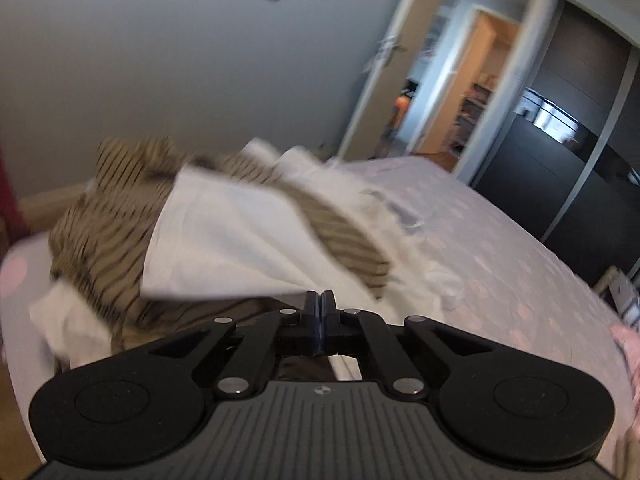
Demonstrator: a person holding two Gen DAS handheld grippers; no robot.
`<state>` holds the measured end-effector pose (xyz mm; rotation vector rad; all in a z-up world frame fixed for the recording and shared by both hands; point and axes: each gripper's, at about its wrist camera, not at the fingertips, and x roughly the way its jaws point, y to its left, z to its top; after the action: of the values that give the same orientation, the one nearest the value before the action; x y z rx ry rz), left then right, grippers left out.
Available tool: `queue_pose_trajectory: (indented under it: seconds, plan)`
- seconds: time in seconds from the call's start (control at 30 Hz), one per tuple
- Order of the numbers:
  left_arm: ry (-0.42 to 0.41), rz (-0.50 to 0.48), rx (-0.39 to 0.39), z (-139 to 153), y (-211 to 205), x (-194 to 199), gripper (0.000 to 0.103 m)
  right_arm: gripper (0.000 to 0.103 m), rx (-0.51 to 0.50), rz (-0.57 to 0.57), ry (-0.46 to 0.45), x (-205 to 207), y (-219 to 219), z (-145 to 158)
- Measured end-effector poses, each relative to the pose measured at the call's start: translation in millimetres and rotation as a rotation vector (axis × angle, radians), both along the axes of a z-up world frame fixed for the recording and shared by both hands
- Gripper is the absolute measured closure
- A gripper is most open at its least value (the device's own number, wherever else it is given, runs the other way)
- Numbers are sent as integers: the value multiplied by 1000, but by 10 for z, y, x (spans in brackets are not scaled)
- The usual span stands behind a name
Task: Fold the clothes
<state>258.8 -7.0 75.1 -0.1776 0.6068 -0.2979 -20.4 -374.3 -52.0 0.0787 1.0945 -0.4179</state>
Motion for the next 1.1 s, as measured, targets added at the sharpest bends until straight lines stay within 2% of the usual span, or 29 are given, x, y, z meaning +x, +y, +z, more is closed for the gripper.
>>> queue_pose_trajectory:
  seconds: [0.1, 0.23, 0.47, 0.63, 0.83, 0.97, 1.1]
  plan:
    - [-75, -48, 37, 106, -163, -111, 103, 68, -7, 8, 5, 17, 17, -3]
    - [-114, -233, 60, 170, -691, -427, 103, 68, -24, 13, 9, 33, 28, -2]
    - [-160, -505, 206, -65, -1685, -947, 103, 68, -8, -23, -5, -30, -69, 41]
    - [-176, -705, 352, -417, -2277, -1367, 103, 69, 59, -71, -46, -207, -235, 100]
    - [-137, -964, 551, -1019, -2877, -2015, 103, 70, 115, -160, -119, -485, -514, 144]
    - [-92, -1085, 659, -1381, -3016, -2343, 103, 69, 114, -214, -219, -703, -598, 113]
    - [-32, -1160, 676, -1592, -2966, -2522, 103, 68, 132, -249, -319, -910, -518, 12]
